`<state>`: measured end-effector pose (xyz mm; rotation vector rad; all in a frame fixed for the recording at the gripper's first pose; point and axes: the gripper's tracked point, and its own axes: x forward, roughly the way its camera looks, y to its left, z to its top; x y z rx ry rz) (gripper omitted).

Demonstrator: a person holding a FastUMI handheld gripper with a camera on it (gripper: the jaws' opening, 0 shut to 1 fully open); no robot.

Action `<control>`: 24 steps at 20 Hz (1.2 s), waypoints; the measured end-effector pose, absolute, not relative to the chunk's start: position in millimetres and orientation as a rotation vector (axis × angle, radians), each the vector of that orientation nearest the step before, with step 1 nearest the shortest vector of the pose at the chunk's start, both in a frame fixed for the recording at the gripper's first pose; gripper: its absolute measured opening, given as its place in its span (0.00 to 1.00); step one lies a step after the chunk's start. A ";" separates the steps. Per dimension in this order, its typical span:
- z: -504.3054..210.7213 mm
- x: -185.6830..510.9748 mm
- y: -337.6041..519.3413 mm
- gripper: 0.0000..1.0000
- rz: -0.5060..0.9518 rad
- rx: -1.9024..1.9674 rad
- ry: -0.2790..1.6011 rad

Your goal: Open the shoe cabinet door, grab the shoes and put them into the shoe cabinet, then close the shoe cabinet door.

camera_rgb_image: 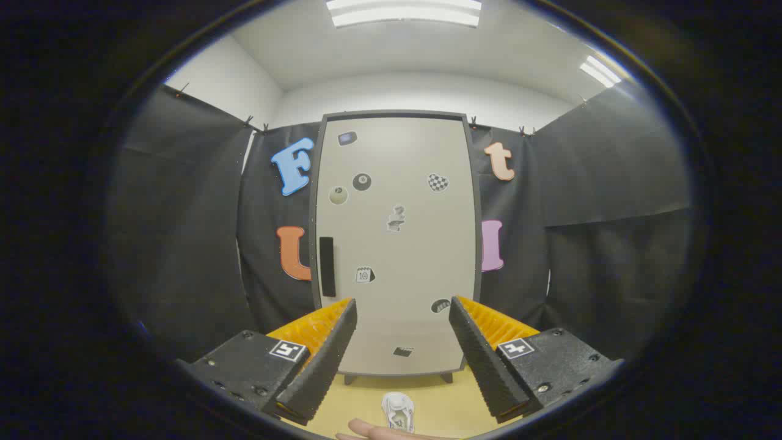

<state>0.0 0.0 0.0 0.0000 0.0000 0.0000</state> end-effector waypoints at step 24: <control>-9.6 126.0 80.3 0.99 0.059 0.062 0.042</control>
